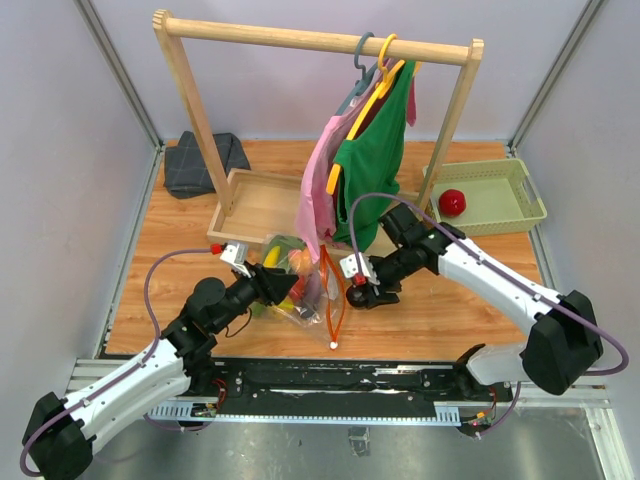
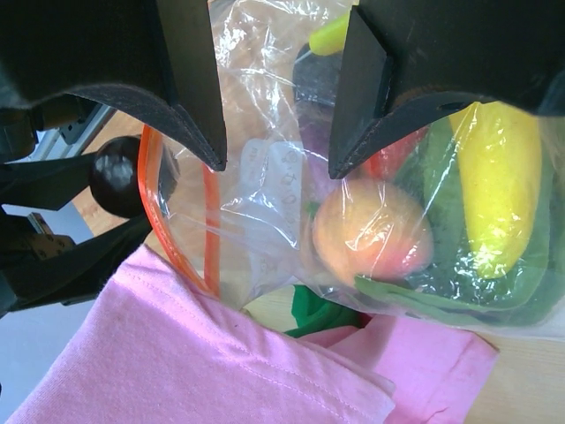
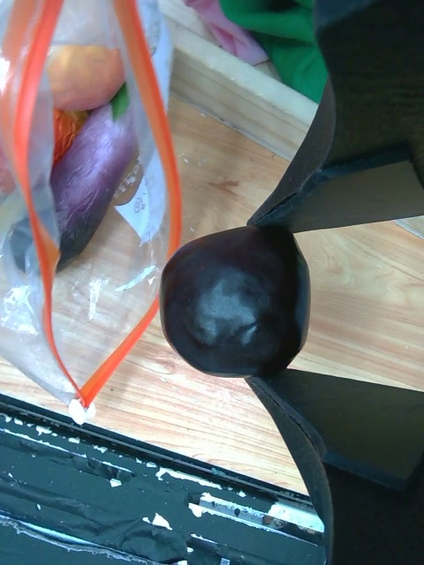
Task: Open the zip-top bag and remove the fake food
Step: Pick up the fake fruit from the zipper food storage bag, then place the fake fruit in the bin.
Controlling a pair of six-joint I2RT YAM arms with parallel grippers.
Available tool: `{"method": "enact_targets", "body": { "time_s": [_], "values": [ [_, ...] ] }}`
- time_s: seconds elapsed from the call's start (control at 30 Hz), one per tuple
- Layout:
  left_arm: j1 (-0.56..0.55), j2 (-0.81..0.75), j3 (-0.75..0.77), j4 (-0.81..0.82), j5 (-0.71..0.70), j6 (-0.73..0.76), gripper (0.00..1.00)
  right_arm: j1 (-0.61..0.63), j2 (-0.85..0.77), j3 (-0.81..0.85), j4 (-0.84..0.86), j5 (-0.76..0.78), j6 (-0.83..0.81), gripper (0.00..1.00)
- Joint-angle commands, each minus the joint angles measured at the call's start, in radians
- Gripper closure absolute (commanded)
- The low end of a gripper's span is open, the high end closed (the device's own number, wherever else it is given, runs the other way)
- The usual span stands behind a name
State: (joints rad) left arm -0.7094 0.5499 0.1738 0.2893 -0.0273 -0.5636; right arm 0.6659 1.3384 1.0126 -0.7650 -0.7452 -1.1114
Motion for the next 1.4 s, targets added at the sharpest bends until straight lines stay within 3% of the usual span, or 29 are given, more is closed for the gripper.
{"method": "enact_targets", "body": {
  "time_s": [0.0, 0.73, 1.37],
  "values": [
    [-0.004, -0.001, 0.033, 0.016, -0.031, 0.022, 0.46, -0.073, -0.027, 0.049, -0.092, -0.054, -0.059, 0.54],
    [-0.002, -0.004, 0.02, 0.012, -0.051, 0.033, 0.46, -0.52, -0.092, 0.105, -0.269, -0.182, -0.194, 0.53],
    [-0.002, -0.045, -0.006, 0.011, -0.071, 0.037, 0.46, -0.849, -0.08, 0.115, -0.219, -0.236, -0.112, 0.52]
  ]
}}
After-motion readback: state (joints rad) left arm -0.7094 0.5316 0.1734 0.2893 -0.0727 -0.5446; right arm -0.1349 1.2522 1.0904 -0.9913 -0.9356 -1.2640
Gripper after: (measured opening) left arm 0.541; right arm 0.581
